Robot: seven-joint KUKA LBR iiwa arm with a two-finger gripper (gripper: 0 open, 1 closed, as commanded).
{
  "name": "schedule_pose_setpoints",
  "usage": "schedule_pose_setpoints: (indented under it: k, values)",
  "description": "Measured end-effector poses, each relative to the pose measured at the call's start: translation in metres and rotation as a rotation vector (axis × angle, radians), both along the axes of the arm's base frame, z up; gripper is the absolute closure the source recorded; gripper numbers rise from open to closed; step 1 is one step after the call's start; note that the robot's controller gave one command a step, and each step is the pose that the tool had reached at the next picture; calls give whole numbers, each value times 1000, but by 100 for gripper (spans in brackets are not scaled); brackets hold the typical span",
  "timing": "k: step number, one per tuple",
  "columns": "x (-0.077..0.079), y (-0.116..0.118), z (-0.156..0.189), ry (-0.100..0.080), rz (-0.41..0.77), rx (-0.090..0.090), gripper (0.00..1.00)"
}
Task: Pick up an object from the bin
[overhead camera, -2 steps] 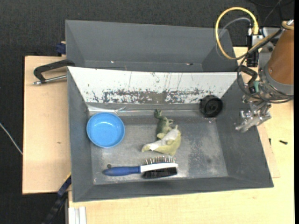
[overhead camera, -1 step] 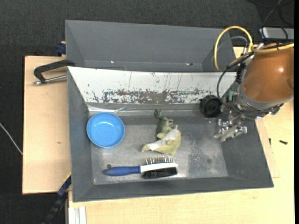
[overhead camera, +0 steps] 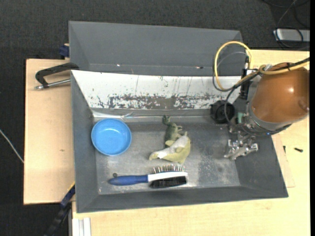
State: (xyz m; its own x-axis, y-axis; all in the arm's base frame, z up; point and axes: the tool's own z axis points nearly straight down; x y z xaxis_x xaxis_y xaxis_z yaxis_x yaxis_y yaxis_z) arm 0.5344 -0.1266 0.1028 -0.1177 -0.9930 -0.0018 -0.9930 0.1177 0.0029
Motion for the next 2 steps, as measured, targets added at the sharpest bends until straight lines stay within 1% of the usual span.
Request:
schedule_pose_setpoints:
  k: [1,2]
  values:
    - [-20,39,-11,0,43,2,100]
    - [-1,75,47,-14,48,1,100]
